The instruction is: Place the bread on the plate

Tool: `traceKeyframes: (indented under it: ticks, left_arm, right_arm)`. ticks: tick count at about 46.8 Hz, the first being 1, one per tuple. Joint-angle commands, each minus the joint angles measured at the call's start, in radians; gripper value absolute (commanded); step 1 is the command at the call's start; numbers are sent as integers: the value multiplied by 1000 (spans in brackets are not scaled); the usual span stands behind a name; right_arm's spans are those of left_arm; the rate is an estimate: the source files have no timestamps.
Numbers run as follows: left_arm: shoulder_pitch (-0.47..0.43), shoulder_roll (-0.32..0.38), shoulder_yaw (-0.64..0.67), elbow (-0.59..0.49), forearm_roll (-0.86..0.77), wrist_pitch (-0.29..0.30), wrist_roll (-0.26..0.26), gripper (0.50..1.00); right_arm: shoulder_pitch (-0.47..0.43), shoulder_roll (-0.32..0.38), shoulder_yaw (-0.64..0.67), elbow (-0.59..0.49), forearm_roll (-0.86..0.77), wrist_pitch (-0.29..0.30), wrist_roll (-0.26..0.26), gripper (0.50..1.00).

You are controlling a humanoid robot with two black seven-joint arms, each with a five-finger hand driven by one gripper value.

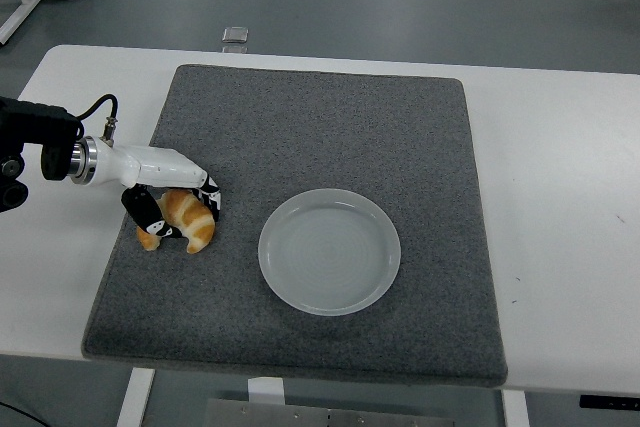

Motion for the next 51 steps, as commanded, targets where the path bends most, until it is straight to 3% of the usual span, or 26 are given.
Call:
traceKeyframes:
  ticks: [1, 17, 28, 43, 51]
  left_arm:
    - [0, -3, -2, 11, -1, 0, 0, 500]
    - [-6, -12, -8, 34, -12, 28, -6, 500]
    - [-24, -9, -107, 40, -26, 19, -9, 500]
    - [-142, 11, -144, 31, -121, 11, -20, 500]
    - [-187, 27, -192, 28, -164, -49, -49, 500]
  right_arm:
    - [0, 0, 0, 0, 0, 0, 0, 952]
    - [0, 0, 0, 0, 0, 0, 0, 952]
    - [0, 0, 0, 0, 0, 0, 0, 952]
    - [0, 0, 0, 0, 0, 0, 0, 952]
    - [0, 0, 0, 0, 0, 0, 0, 952]
